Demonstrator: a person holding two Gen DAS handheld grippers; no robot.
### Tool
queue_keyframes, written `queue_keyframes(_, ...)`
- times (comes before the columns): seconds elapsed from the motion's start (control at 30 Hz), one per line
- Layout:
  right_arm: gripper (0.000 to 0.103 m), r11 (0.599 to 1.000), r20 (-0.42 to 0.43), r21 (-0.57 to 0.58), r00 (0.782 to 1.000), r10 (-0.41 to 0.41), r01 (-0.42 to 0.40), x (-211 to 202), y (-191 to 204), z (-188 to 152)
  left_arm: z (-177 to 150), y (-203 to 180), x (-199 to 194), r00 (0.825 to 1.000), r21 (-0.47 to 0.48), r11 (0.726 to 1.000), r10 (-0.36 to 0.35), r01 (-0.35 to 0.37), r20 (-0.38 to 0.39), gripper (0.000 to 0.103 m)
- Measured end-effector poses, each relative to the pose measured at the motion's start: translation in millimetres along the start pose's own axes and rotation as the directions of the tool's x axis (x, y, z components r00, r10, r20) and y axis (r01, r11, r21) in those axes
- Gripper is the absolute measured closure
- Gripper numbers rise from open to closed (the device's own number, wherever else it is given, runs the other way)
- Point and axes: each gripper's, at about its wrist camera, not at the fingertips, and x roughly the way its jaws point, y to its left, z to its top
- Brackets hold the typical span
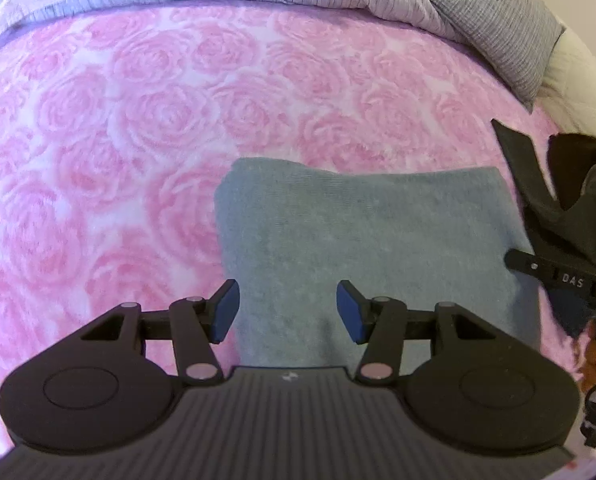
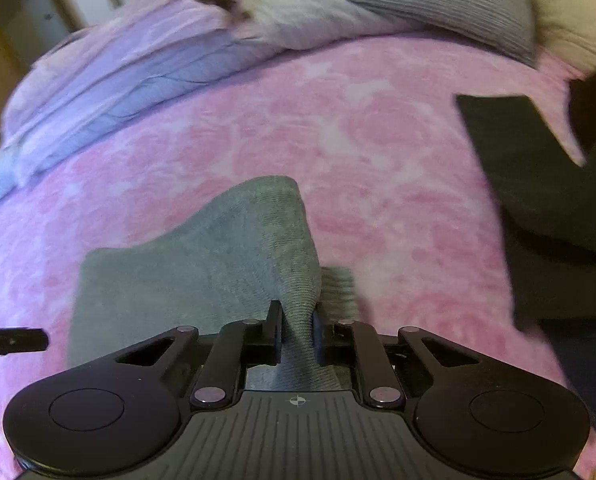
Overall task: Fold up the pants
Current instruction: 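Grasp one side of the folded sweatpants with the right gripper while the left gripper grasps the other side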
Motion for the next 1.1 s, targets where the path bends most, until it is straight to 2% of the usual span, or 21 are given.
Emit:
queue_keyframes(0.07,0.093,0.998,-0.007,0.059,1.000,-0.029,0.029,6,-6,-3,1,-5,8,1.000,0.004,1.000,0.021,-0.021,-0.005,0.055)
queue_keyframes(0.17,0.093,0.993,0.009,0.080,0.996,-0.084,0.083,6,-7,1,0,-5,17,0.999,-0.021,0.999,0.034,-0.035,-0.025,0.057)
queue_keyframes(0.23,0.093,0.995,0.056,0.012,0.993,-0.103,0.103,-1,1,5,0,-5,16,1.000,-0.033,0.999,0.026,-0.026,-0.010,0.057)
queue_keyframes(0.27,0.093,0.994,0.060,-0.023,0.992,-0.109,0.110,1,5,5,0,-5,17,1.000,-0.033,0.999,0.022,-0.022,-0.002,0.057)
queue_keyframes(0.3,0.093,0.991,0.030,-0.057,0.992,-0.122,0.124,11,4,4,-1,-5,19,1.000,-0.029,0.999,0.028,-0.028,-0.002,0.057)
queue_keyframes(0.33,0.090,0.988,-0.009,-0.063,0.990,-0.143,0.142,26,-2,0,-2,-6,23,0.999,-0.028,0.999,0.039,-0.039,-0.011,0.057)
queue_keyframes(0.37,0.081,0.988,-0.054,-0.046,0.987,-0.152,0.150,40,-10,-3,-2,-5,28,0.998,-0.030,0.998,0.052,-0.053,-0.026,0.057)
queue_keyframes(0.4,0.076,0.990,-0.074,-0.004,0.987,-0.142,0.142,44,-18,0,-3,-4,32,0.997,-0.038,0.997,0.063,-0.064,-0.038,0.057)
queue_keyframes(0.43,0.064,0.989,-0.089,0.043,0.987,-0.134,0.138,43,-24,7,-3,-3,34,0.997,-0.045,0.997,0.061,-0.062,-0.038,0.058)
queue_keyframes(0.47,0.060,0.988,-0.111,0.076,0.986,-0.125,0.134,41,-29,14,-2,-2,33,0.998,-0.047,0.997,0.057,-0.059,-0.033,0.058)
queue_keyframes(0.5,0.060,0.988,-0.135,0.089,0.985,-0.110,0.123,36,-33,23,0,-2,32,0.998,-0.045,0.997,0.058,-0.059,-0.025,0.058)
queue_keyframes(0.53,0.060,0.989,-0.124,0.089,0.987,-0.107,0.118,29,-33,29,2,-2,31,0.998,-0.040,0.998,0.057,-0.057,-0.016,0.058)
queue_keyframes(0.63,0.060,0.995,0.017,0.034,0.995,-0.093,0.093,-2,-18,46,13,-4,28,0.999,-0.029,0.999,0.033,-0.033,0.023,0.060)
queue_keyframes(0.73,0.061,0.990,0.109,-0.131,0.994,-0.032,0.046,-3,12,59,25,-9,33,0.998,-0.005,1.000,0.016,-0.015,0.059,0.063)
queue_keyframes(0.8,0.065,0.962,0.123,-0.264,0.992,-0.036,0.067,17,31,57,32,-14,39,0.996,0.018,1.000,0.001,-0.002,0.090,0.063)
queue_keyframes(0.83,0.069,0.952,0.131,-0.296,0.991,-0.042,0.080,28,34,54,35,-16,46,0.995,0.029,1.000,0.000,-0.003,0.096,0.063)
queue_keyframes(0.87,0.072,0.946,0.122,-0.314,0.991,-0.047,0.083,41,34,51,38,-17,54,0.996,0.036,0.999,-0.001,-0.002,0.094,0.064)
queue_keyframes(0.97,0.073,0.954,0.003,-0.297,0.999,-0.038,0.038,81,15,42,42,-15,88,0.998,0.059,0.998,0.028,-0.031,0.057,0.067)
queue_keyframes(1.0,0.073,0.960,0.010,-0.278,1.000,-0.025,0.026,88,7,38,41,-13,100,0.999,0.066,0.997,0.036,-0.038,0.037,0.067)
queue_keyframes(1.1,0.072,0.971,-0.022,-0.239,1.000,-0.001,-0.004,94,-2,46,36,-15,114,0.997,0.087,0.994,0.058,-0.063,0.058,0.066)
